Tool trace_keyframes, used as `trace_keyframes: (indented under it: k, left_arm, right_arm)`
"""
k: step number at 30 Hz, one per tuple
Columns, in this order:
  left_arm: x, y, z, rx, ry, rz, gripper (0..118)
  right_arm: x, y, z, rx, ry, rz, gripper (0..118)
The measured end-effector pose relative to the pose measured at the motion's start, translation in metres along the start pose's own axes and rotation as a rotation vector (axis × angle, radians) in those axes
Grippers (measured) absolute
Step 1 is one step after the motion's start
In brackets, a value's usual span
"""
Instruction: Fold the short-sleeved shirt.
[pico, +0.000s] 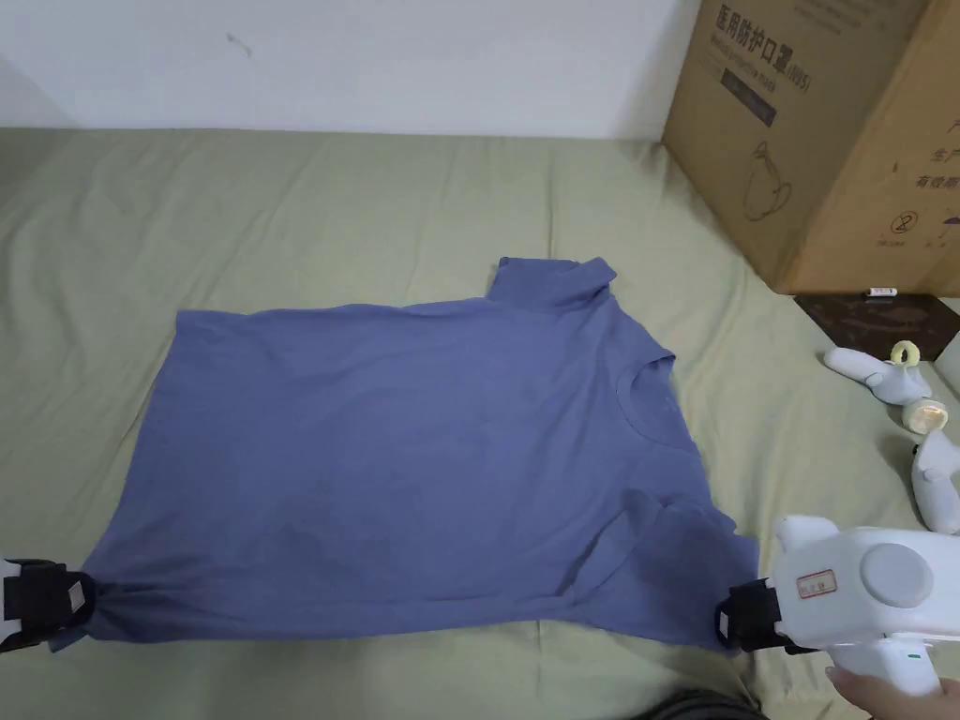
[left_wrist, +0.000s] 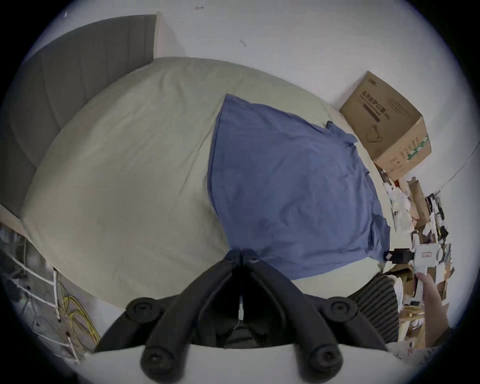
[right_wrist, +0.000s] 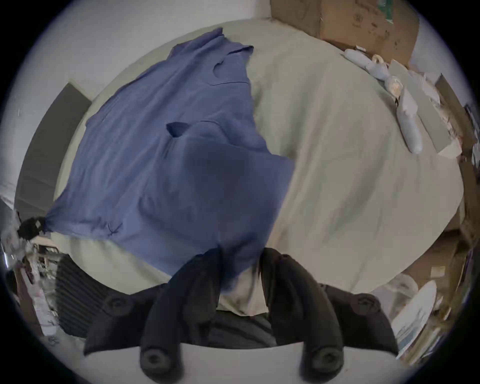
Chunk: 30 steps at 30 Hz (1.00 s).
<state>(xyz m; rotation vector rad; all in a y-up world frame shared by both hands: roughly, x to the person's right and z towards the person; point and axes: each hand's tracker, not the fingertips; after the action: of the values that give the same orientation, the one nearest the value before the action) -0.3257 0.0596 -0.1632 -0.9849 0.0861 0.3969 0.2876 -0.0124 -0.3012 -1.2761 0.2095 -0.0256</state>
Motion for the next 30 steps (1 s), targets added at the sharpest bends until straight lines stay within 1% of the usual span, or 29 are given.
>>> trace_keyframes:
  k: [2,3,4,5,6,7,8,9,10,11,14,15,18,19,21,22,26,27,30]
  left_arm:
    - [-0.004,-0.001,-0.003,-0.013,-0.006,0.016,0]
    - [-0.004,-0.003,-0.005,-0.018,-0.002,0.018,0]
    - [-0.004,-0.004,-0.005,-0.02,0.001,0.019,0]
    - [-0.005,-0.006,-0.006,-0.024,0.004,0.023,0]
    - [-0.007,-0.006,-0.008,-0.03,0.003,0.029,0]
    - [-0.008,-0.007,-0.009,-0.034,0.002,0.033,0]
    - [-0.009,-0.009,-0.009,-0.038,0.002,0.037,0]
    - [-0.008,-0.01,-0.008,-0.042,0.0,0.041,0]
    - [-0.009,-0.011,-0.008,-0.043,0.002,0.042,0]
    - [-0.01,-0.011,-0.006,-0.044,0.001,0.043,0]
    - [-0.01,-0.011,0.001,-0.036,-0.017,0.044,0]
    - [-0.01,-0.011,0.003,-0.031,-0.021,0.044,0]
    - [-0.014,-0.011,0.005,-0.03,-0.026,0.051,0]
    - [-0.015,-0.011,0.005,-0.029,-0.03,0.054,0]
    - [-0.016,-0.011,0.004,-0.033,-0.041,0.065,0]
    - [-0.017,-0.011,0.003,-0.039,-0.043,0.072,0]
    - [-0.018,0.001,0.002,-0.031,-0.074,0.116,0]
    - [-0.018,0.008,0.001,-0.023,-0.09,0.13,0]
    - [-0.015,0.037,-0.004,0.004,-0.126,0.161,0]
  right_arm:
    - [0.0,0.001,0.0,-0.006,-0.01,0.042,31]
    - [-0.014,-0.007,0.003,-0.013,-0.014,0.037,30]
    - [-0.014,-0.007,0.002,-0.011,-0.015,0.044,21]
    - [-0.011,-0.007,0.001,-0.008,-0.013,0.05,4]
    - [-0.008,-0.007,0.001,0.009,0.002,0.077,4]
    - [-0.023,-0.017,0.004,-0.03,-0.018,0.044,4]
    - [-0.032,-0.018,0.007,-0.005,-0.046,0.076,4]
    - [-0.034,-0.015,0.007,-0.024,-0.054,0.097,4]
    - [-0.035,-0.014,0.009,-0.019,-0.054,0.105,4]
    - [-0.035,-0.013,0.012,0.028,-0.025,0.129,4]
    - [-0.027,-0.012,0.028,0.081,-0.003,0.111,3]
    - [-0.024,-0.023,0.042,0.098,-0.012,0.1,2]
    - [-0.012,-0.027,0.055,0.115,-0.033,0.09,2]
    - [-0.008,-0.03,0.058,0.123,-0.029,0.072,2]
    - [0.001,-0.03,0.063,0.142,0.019,-0.007,2]
    - [0.003,-0.029,0.065,0.143,0.037,-0.031,2]
    - [-0.002,-0.017,0.077,0.201,0.079,-0.047,2]
    - [-0.009,-0.013,0.084,0.22,0.093,-0.055,2]
    - [-0.013,0.023,0.089,0.256,0.121,-0.078,2]
